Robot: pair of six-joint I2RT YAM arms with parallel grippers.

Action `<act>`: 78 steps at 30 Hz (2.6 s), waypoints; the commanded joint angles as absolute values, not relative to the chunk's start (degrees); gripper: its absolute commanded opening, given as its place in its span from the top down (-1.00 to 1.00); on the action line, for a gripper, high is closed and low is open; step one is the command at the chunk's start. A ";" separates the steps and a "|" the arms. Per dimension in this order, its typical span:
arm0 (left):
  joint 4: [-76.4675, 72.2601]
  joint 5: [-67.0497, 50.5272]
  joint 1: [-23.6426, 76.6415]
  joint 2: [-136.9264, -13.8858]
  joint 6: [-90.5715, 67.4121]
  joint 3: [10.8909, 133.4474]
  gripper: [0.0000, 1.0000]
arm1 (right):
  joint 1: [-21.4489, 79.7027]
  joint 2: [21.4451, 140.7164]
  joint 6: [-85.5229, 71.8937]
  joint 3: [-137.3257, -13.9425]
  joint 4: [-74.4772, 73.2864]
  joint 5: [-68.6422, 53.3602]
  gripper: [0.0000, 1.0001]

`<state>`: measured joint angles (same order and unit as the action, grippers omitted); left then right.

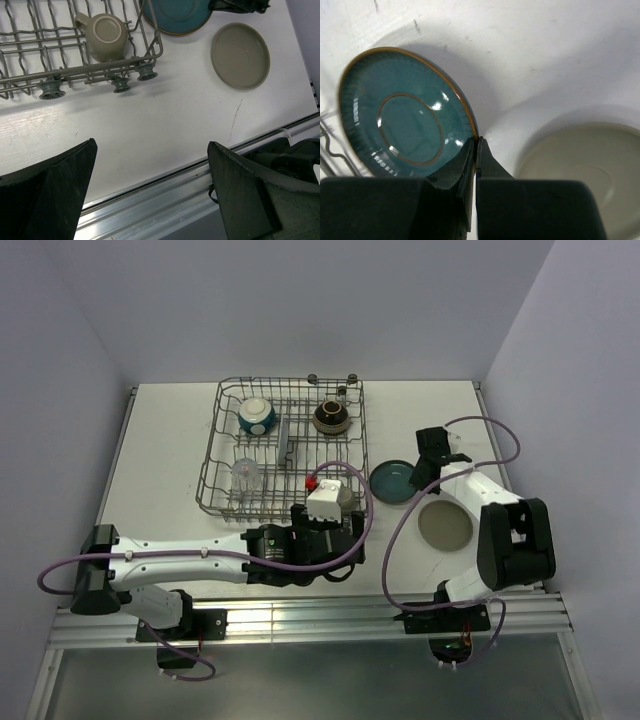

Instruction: Load the mixed dishes into the dish rack

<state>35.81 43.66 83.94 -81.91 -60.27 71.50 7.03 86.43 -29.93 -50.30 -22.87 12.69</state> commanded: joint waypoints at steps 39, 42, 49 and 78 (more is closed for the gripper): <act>10.81 13.63 60.65 -86.66 -58.01 72.25 -0.99 | 1.49 61.09 -27.86 -67.50 -42.01 -7.38 1.00; 10.72 13.45 59.68 -86.49 -58.01 71.54 -0.99 | 1.76 59.68 -28.65 -66.71 -41.40 -10.19 1.00; 7.56 9.76 57.13 -85.87 -58.80 69.44 -0.99 | 4.83 58.71 -30.32 -65.57 -40.26 -14.76 1.00; -15.55 -5.79 50.89 -76.30 -64.86 54.15 -0.17 | 13.09 57.13 -34.36 -59.68 -34.02 -23.11 1.00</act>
<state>-7.31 -1.50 51.57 -79.77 -63.40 55.79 11.94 58.50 -32.80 -59.72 -40.05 -20.64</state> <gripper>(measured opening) 0.615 0.020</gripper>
